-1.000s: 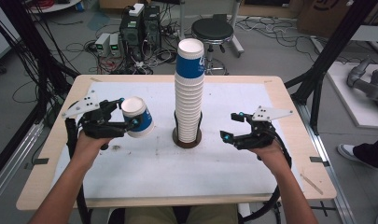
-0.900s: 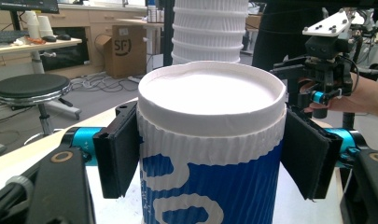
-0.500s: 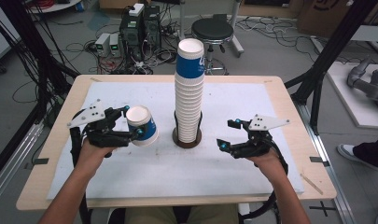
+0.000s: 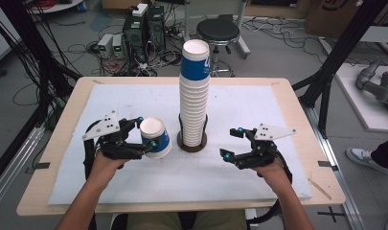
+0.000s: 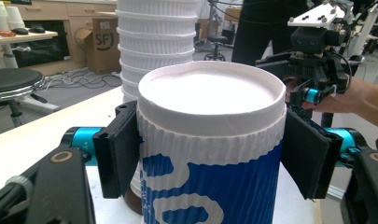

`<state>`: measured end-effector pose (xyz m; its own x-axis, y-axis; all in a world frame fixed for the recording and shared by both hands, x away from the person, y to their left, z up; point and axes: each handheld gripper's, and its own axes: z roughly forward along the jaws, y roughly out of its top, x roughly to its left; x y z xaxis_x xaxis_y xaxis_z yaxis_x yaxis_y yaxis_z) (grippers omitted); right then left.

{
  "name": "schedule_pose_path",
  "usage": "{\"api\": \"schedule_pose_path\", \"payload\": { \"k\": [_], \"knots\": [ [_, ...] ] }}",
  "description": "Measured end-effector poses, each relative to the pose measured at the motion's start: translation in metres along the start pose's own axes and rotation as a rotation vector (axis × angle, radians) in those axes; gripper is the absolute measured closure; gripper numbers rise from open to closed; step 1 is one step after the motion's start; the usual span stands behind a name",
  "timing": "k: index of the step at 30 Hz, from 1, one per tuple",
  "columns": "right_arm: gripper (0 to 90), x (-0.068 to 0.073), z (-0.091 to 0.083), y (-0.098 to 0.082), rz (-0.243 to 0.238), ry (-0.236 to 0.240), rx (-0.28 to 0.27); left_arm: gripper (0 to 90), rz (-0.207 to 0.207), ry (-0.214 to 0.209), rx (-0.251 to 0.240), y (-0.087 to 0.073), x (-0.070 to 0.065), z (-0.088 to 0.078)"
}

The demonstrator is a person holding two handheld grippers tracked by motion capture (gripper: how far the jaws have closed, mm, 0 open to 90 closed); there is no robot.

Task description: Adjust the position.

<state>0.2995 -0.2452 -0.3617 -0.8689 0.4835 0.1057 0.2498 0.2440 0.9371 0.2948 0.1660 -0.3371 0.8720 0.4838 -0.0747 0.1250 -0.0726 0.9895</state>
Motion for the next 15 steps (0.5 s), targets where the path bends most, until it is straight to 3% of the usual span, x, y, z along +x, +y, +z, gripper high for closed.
{"api": "schedule_pose_path", "payload": {
  "k": [4, 12, 15],
  "knots": [
    [20.2, 0.001, 0.0, -0.002, 0.005, 0.024, 0.011, 27.6, -0.001, -0.007, 0.006, -0.001, -0.002, 0.005],
    [17.2, 0.003, 0.001, -0.004, -0.018, 0.033, -0.009, 27.7, 0.007, -0.053, 0.017, 0.0, -0.009, 0.019],
    [17.2, 0.004, 0.002, -0.004, -0.026, 0.059, -0.008, 27.7, 0.015, -0.06, 0.022, 0.002, -0.01, 0.024]
  ]
}}
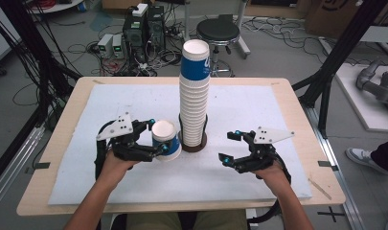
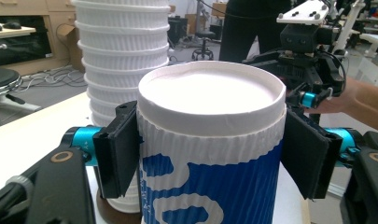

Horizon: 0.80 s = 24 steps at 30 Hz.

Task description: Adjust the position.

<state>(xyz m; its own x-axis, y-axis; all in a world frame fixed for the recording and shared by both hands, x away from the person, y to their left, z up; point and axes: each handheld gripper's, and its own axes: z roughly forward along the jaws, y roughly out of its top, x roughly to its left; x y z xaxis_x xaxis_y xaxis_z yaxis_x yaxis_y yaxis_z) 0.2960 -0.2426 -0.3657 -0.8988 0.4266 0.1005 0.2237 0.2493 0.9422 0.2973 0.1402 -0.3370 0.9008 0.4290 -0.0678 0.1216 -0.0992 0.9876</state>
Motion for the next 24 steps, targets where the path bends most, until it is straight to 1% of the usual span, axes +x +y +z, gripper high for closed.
{"api": "schedule_pose_path", "payload": {
  "k": [5, 6, 8, 10, 11, 13, 15, 17, 20, 21, 22, 23, 24],
  "knots": [
    [17.2, 0.001, 0.002, -0.001, 0.0, 0.022, 0.0, 27.6, 0.004, -0.015, 0.005, 0.002, -0.002, 0.006],
    [17.1, 0.001, 0.004, -0.002, -0.009, 0.036, 0.007, 27.6, 0.005, -0.021, 0.011, 0.002, -0.003, 0.01],
    [13.4, 0.003, 0.007, -0.003, 0.005, 0.044, 0.006, 27.6, 0.005, -0.026, 0.014, 0.002, -0.003, 0.012],
    [13.4, 0.004, 0.009, -0.003, 0.011, 0.059, 0.004, 27.6, 0.003, -0.032, 0.015, 0.002, -0.003, 0.016],
    [13.4, 0.006, 0.01, -0.003, 0.02, 0.059, 0.003, 27.6, 0.003, -0.032, 0.015, 0.002, -0.003, 0.016],
    [13.4, 0.007, 0.012, -0.003, 0.021, 0.068, -0.001, 27.6, 0.004, -0.041, 0.017, 0.003, -0.004, 0.022],
    [13.4, 0.007, 0.013, -0.003, 0.018, 0.059, -0.003, 27.5, 0.011, -0.048, 0.022, 0.005, -0.005, 0.025],
    [13.4, 0.008, 0.015, -0.003, 0.023, 0.065, -0.007, 27.5, 0.013, -0.054, 0.022, 0.006, -0.005, 0.027],
    [13.4, 0.008, 0.017, -0.003, 0.036, 0.086, -0.001, 27.6, 0.02, -0.069, 0.028, 0.008, -0.007, 0.033],
    [13.4, 0.008, 0.017, -0.003, 0.036, 0.086, -0.001, 27.6, 0.02, -0.069, 0.028, 0.008, -0.007, 0.033],
    [13.4, 0.009, 0.019, -0.003, 0.031, 0.083, 0.008, 27.6, 0.019, -0.078, 0.029, 0.009, -0.008, 0.037],
    [13.4, 0.009, 0.02, -0.003, 0.029, 0.092, 0.009, 27.6, 0.019, -0.078, 0.029, 0.009, -0.008, 0.037],
    [13.4, 0.01, 0.021, -0.003, 0.032, 0.102, 0.01, 27.6, 0.022, -0.087, 0.035, 0.009, -0.009, 0.04]
  ]
}}
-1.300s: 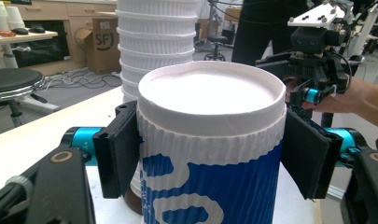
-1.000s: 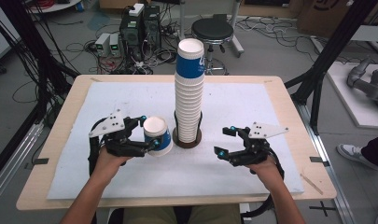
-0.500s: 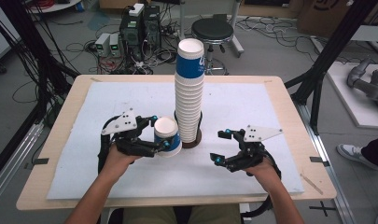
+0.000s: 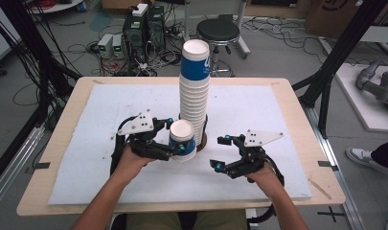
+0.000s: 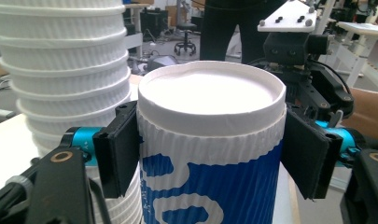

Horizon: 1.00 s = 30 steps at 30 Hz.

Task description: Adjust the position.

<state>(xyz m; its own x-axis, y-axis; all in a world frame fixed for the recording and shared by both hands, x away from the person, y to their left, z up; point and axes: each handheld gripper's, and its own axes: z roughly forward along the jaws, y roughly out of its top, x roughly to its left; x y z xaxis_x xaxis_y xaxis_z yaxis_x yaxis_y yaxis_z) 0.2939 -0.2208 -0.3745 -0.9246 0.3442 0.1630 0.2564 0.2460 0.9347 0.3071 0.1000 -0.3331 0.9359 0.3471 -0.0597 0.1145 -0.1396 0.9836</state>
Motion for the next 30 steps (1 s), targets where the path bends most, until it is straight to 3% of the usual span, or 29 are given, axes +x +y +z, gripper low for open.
{"api": "schedule_pose_path", "payload": {
  "k": [4, 7, 10, 15, 30],
  "knots": [
    [13.4, 0.004, 0.004, 0.0, -0.029, 0.012, 0.003, 27.6, -0.002, -0.014, -0.003, 0.001, -0.001, 0.006],
    [13.5, 0.006, 0.008, 0.001, -0.027, 0.001, 0.007, 27.6, -0.005, -0.03, -0.009, 0.003, -0.004, 0.01],
    [13.5, 0.007, 0.011, 0.0, -0.026, 0.033, 0.005, 27.7, -0.002, -0.043, -0.01, 0.004, -0.005, 0.014],
    [13.5, 0.008, 0.014, 0.0, -0.029, 0.037, 0.003, 27.8, -0.009, -0.062, -0.02, 0.004, -0.006, 0.019],
    [13.5, 0.011, 0.028, 0.002, -0.039, 0.059, -0.042, 27.8, -0.011, -0.144, -0.03, 0.002, -0.015, 0.033]
  ]
}}
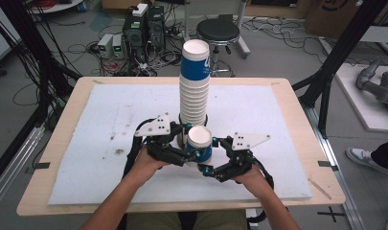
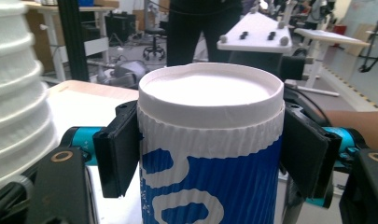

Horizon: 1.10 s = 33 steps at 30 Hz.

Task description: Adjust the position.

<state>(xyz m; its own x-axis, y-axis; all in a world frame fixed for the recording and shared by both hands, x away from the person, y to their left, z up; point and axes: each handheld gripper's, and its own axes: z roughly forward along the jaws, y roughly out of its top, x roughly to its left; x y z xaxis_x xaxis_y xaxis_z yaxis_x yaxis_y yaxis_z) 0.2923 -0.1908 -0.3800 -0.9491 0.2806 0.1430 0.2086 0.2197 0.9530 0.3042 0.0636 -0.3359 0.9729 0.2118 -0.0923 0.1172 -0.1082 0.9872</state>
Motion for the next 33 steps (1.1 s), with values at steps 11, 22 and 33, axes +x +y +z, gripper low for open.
{"api": "schedule_pose_path", "payload": {
  "k": [11, 22, 33],
  "knots": [
    [25.0, -0.002, -0.002, 0.002, -0.018, 0.033, 0.029, 28.9, -0.023, -0.028, 0.011, -0.002, 0.0, 0.001],
    [26.2, -0.002, -0.006, 0.02, -0.086, 0.023, 0.192, 13.4, -0.022, -0.024, 0.111, 0.008, 0.004, -0.008],
    [25.9, 0.005, -0.001, 0.04, -0.187, 0.051, 0.34, 15.9, -0.014, -0.091, 0.235, 0.012, 0.004, -0.002]
  ]
}}
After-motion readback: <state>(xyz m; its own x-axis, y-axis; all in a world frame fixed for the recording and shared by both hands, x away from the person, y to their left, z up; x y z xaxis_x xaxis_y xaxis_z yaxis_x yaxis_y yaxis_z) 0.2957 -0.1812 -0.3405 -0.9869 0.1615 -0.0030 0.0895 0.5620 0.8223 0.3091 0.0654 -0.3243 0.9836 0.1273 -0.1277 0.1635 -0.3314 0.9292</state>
